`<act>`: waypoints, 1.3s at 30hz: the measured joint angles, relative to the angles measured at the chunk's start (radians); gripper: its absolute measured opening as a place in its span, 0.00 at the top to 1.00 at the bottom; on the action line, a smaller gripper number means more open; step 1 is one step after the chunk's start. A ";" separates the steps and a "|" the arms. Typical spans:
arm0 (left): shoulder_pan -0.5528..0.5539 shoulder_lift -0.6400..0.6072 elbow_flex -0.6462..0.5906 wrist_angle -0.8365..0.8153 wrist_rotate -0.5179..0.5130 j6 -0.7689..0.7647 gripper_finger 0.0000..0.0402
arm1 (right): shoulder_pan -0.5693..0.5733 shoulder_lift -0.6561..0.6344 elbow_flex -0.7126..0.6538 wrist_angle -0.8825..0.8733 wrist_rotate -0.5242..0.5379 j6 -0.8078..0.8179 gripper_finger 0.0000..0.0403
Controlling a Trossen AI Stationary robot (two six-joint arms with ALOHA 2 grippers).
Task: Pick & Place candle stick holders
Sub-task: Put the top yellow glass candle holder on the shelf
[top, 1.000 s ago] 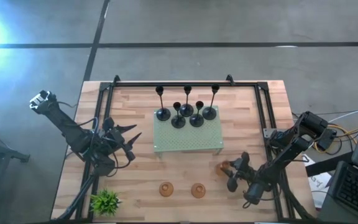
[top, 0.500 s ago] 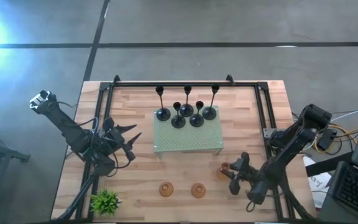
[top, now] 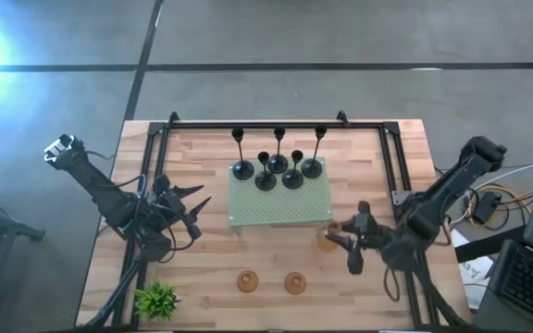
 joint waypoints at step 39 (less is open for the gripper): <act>0.000 0.000 0.000 0.000 0.000 0.000 0.56 | -0.478 -0.004 -0.175 0.322 -0.196 -0.496 0.72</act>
